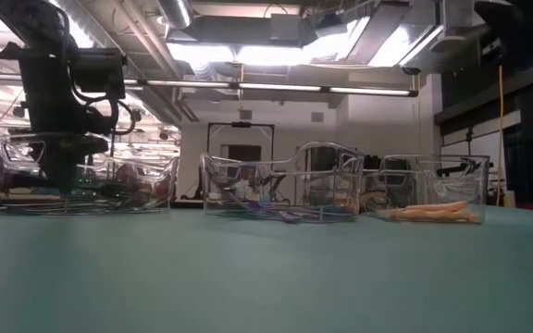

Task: Sort silverware by color (type)
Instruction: Put the black fork into the left transparent bin

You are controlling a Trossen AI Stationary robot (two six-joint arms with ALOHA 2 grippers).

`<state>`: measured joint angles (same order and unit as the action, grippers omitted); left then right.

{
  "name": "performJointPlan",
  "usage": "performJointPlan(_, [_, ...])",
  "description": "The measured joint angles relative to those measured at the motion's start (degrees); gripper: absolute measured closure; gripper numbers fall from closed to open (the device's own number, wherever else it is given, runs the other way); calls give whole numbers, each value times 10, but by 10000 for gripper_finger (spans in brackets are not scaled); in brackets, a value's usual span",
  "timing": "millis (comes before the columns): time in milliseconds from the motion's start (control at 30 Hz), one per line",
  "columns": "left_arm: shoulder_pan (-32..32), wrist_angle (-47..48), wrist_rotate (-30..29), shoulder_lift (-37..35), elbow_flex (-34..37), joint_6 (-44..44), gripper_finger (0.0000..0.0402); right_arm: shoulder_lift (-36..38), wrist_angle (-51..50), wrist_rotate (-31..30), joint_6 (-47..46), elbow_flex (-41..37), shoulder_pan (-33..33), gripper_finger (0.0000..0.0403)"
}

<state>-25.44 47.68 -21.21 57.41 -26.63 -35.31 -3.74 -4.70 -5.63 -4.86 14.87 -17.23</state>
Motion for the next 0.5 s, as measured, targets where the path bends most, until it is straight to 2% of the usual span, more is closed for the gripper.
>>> performJointPlan(233, [-12,0,5,0,1,0,394,36,56,-9,-10,-69,0,297])
performJointPlan(500, [-16,1,6,0,1,0,393,36,149,-14,-13,-138,0,297])
